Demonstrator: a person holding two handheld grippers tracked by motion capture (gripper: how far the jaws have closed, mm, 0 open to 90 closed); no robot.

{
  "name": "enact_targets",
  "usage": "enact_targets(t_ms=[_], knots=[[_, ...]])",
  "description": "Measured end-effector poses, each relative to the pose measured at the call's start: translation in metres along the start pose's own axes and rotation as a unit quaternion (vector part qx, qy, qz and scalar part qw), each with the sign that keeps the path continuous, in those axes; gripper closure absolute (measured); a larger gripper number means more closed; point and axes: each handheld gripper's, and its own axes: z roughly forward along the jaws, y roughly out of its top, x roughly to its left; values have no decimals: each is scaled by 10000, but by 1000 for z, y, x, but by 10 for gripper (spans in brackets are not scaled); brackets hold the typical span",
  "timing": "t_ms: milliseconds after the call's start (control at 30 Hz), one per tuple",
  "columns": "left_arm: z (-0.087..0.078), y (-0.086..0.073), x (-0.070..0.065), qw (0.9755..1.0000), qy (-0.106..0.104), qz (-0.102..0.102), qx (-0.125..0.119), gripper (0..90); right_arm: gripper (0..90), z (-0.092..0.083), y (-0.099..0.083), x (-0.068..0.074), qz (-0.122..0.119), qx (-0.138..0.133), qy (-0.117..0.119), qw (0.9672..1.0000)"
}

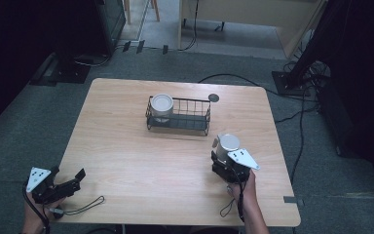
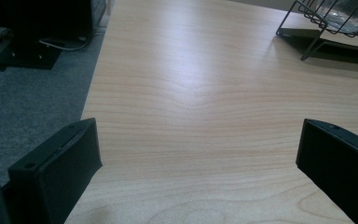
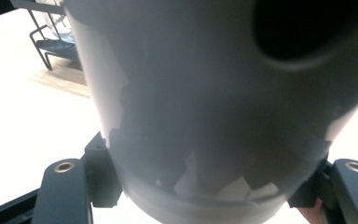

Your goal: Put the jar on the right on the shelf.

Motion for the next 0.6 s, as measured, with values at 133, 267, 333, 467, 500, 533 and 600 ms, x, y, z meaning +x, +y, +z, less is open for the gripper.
enact_targets(t_ms=[133,267,333,467,500,533,600], knots=[[0,0,0,10000,2,5,6,0,304,-1,6,0,8,-40,-7,10000],[0,0,0,10000,2,4,7,0,304,-1,13,0,-30,-60,-1,10000],[0,0,0,10000,0,4,7,0,304,-1,14,1,-50,-70,4,10000],[0,0,0,10000,3,4,8,0,304,-1,22,2,-91,-114,28,9999],[0,0,0,10000,3,5,9,0,304,-1,25,2,-97,-136,26,9999],[0,0,0,10000,5,1,11,0,304,-1,29,3,-98,-160,37,9998],[0,0,0,10000,6,3,13,0,304,-1,31,3,-107,-170,41,9998]])
